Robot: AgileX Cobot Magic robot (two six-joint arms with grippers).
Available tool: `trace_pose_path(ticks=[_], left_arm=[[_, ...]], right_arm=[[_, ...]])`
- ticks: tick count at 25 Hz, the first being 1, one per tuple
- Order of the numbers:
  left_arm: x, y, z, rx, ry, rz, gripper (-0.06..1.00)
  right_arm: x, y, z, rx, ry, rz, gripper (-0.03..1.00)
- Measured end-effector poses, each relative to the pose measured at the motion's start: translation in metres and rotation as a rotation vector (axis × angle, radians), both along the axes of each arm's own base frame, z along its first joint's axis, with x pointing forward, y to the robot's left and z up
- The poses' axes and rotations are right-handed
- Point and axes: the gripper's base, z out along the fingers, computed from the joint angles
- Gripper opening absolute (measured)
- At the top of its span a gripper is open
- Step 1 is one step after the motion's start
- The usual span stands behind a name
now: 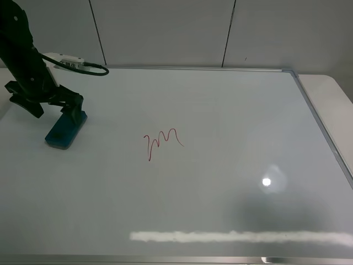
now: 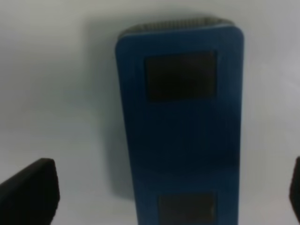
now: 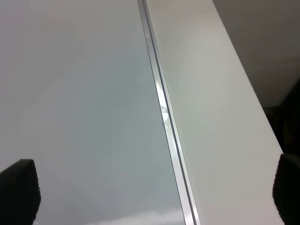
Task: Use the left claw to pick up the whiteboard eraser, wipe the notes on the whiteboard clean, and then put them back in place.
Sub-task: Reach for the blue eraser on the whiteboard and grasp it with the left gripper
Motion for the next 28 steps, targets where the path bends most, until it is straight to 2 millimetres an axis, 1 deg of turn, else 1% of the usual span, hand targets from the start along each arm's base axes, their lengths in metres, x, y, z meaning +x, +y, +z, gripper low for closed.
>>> trace_pose_path(ticks=[5, 9, 11, 16, 23, 26, 28], left_arm=[[0.001, 0.000, -0.009, 0.004, 0.024, -0.002, 0.99], [0.001, 0.000, -0.009, 0.004, 0.020, -0.003, 0.99], [0.002, 0.000, -0.012, 0.003, 0.023, -0.002, 0.99], [0.003, -0.001, -0.025, 0.001, 0.057, 0.003, 0.99], [0.005, -0.001, -0.026, -0.003, 0.041, 0.035, 0.99], [0.007, 0.000, -0.026, -0.004, 0.021, 0.059, 0.90], [0.007, 0.000, -0.026, -0.005, 0.014, 0.078, 0.82]], right_arm=[[0.000, 0.000, 0.000, 0.000, 0.000, 0.000, 0.99], [0.000, 0.000, 0.000, 0.000, 0.000, 0.000, 0.99], [0.000, 0.000, 0.000, 0.000, 0.000, 0.000, 0.99], [0.000, 0.000, 0.000, 0.000, 0.000, 0.000, 0.99], [0.000, 0.000, 0.000, 0.000, 0.000, 0.000, 0.99], [0.000, 0.000, 0.000, 0.000, 0.000, 0.000, 0.99], [0.000, 0.000, 0.000, 0.000, 0.000, 0.000, 0.99]])
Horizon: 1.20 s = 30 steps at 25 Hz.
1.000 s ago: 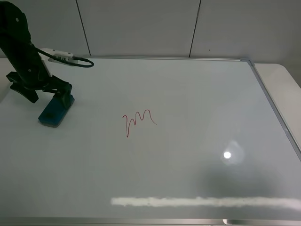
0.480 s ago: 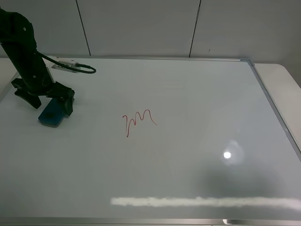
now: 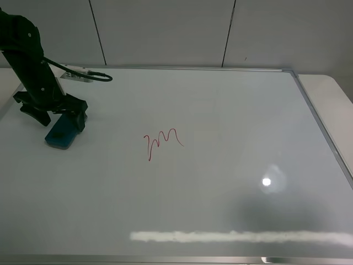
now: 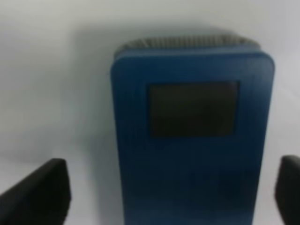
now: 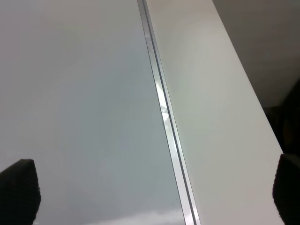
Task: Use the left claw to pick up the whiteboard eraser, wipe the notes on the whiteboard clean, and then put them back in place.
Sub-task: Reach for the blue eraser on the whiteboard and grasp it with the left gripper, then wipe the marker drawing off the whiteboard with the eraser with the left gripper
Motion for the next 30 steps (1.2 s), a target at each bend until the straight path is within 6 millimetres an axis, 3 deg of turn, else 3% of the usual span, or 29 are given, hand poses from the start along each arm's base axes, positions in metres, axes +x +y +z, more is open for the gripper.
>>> trace_pose_path(ticks=[4, 16, 25, 30], left_arm=[[0.000, 0.000, 0.000, 0.004, -0.004, 0.003, 0.55], [-0.001, -0.002, 0.001, 0.006, 0.004, -0.013, 0.56], [-0.016, -0.026, 0.026, 0.005, 0.043, -0.022, 0.56], [-0.021, -0.053, 0.033, 0.000, 0.031, -0.059, 0.56]], right_arm=[[0.000, 0.000, 0.000, 0.000, 0.000, 0.000, 0.99], [0.000, 0.000, 0.000, 0.000, 0.000, 0.000, 0.99], [0.000, 0.000, 0.000, 0.000, 0.000, 0.000, 0.99], [0.000, 0.000, 0.000, 0.000, 0.000, 0.000, 0.99]])
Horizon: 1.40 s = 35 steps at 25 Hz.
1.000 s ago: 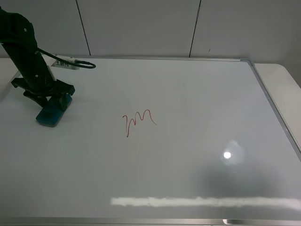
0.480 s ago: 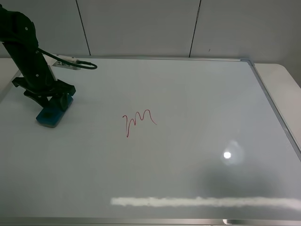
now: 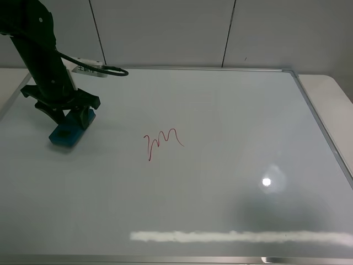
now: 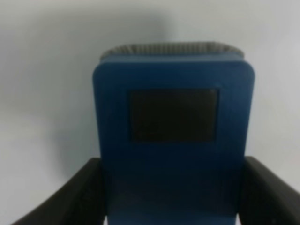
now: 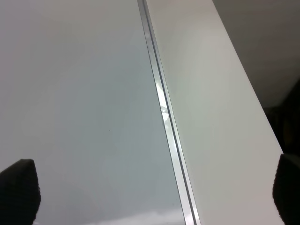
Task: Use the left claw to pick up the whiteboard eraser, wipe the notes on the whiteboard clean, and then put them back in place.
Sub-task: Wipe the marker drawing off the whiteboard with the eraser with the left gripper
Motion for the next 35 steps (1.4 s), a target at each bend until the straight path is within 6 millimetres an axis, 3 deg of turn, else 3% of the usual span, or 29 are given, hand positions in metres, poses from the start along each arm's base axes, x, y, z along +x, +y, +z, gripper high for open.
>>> trace_pose_path(ticks=[10, 14, 25, 31, 35], left_arm=[[0.002, -0.060, 0.013, -0.044, -0.066, -0.102, 0.56], [0.007, -0.075, 0.002, -0.061, -0.041, -0.112, 0.56], [0.018, -0.090, -0.039, -0.039, 0.029, -0.128, 0.56], [0.012, -0.126, -0.041, -0.042, 0.025, -0.211, 0.56], [0.004, -0.160, -0.044, -0.041, 0.042, -0.279, 0.56]], right_arm=[[0.000, 0.000, 0.000, 0.000, 0.000, 0.000, 0.99], [0.000, 0.000, 0.000, 0.000, 0.000, 0.000, 0.99], [0.000, 0.000, 0.000, 0.000, 0.000, 0.000, 0.99], [0.000, 0.000, 0.000, 0.000, 0.000, 0.000, 0.99], [0.000, 0.000, 0.000, 0.000, 0.000, 0.000, 0.99]])
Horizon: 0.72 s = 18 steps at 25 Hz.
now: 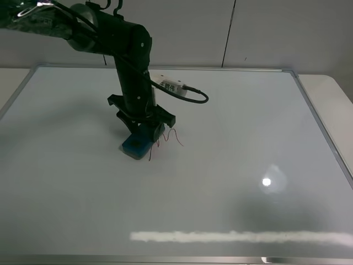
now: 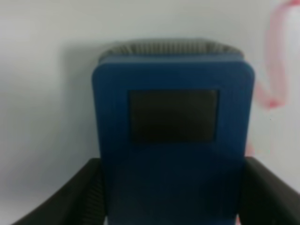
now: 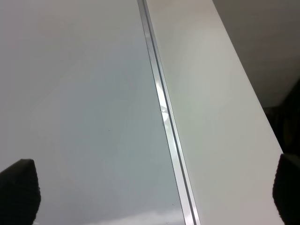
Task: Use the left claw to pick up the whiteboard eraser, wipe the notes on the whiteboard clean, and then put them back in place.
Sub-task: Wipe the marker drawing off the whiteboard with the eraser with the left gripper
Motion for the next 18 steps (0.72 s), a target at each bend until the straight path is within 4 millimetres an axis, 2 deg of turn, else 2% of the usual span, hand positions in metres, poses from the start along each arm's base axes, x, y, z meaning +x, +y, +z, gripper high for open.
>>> trace_pose_path(ticks=[7, 13, 16, 18], left_arm=[[-0.012, -0.049, -0.006, 0.008, 0.041, -0.095, 0.56], [-0.030, -0.086, -0.003, -0.033, 0.049, -0.181, 0.56], [-0.035, -0.096, -0.003, -0.057, 0.068, -0.189, 0.56], [-0.033, -0.094, -0.003, -0.056, 0.068, -0.188, 0.56]], right_arm=[[0.000, 0.000, 0.000, 0.000, 0.000, 0.000, 0.99], [0.000, 0.000, 0.000, 0.000, 0.000, 0.000, 0.99], [0.000, 0.000, 0.000, 0.000, 0.000, 0.000, 0.99], [0.000, 0.000, 0.000, 0.000, 0.000, 0.000, 0.99]])
